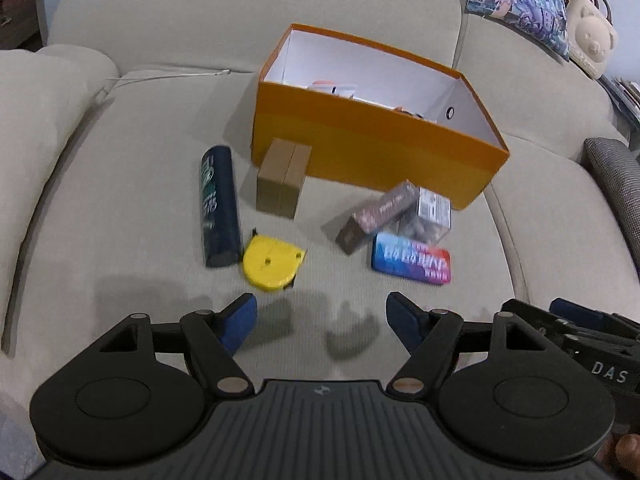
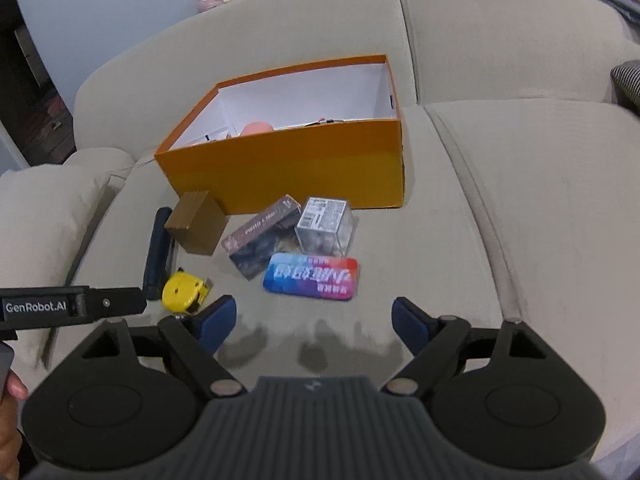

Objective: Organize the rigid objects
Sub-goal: 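Withdraw both open grippers up from the orange box over the remaining items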

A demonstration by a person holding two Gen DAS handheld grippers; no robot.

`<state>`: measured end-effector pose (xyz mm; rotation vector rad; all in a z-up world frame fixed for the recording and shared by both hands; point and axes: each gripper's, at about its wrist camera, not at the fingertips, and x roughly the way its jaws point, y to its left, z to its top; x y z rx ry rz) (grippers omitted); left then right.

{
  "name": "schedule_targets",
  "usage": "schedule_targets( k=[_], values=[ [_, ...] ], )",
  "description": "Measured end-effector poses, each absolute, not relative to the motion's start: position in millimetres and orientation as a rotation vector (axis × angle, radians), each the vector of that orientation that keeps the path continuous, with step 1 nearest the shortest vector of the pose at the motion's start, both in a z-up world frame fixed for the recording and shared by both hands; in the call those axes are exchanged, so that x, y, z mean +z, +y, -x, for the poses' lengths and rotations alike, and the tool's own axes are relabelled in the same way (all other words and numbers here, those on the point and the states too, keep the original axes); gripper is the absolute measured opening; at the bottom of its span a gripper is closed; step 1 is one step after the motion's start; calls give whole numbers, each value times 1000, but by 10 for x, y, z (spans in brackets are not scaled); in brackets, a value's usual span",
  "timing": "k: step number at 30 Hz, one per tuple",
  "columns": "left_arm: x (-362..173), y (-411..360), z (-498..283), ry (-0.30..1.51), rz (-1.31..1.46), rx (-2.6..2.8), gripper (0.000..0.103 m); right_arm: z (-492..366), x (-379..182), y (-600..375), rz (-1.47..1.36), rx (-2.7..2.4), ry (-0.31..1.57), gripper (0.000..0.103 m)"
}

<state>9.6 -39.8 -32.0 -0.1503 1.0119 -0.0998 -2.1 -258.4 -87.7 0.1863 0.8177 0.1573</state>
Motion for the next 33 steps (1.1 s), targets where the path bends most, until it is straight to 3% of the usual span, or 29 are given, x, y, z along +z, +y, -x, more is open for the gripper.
schedule_targets(
  k=[19, 33],
  values=[
    [-53, -615, 279, 945, 21, -50, 87, 394, -766, -2765, -296, 143, 731, 91],
    [-32, -269, -354, 923, 42, -43, 87, -63, -780, -2760, -288, 136, 785, 92]
  ],
)
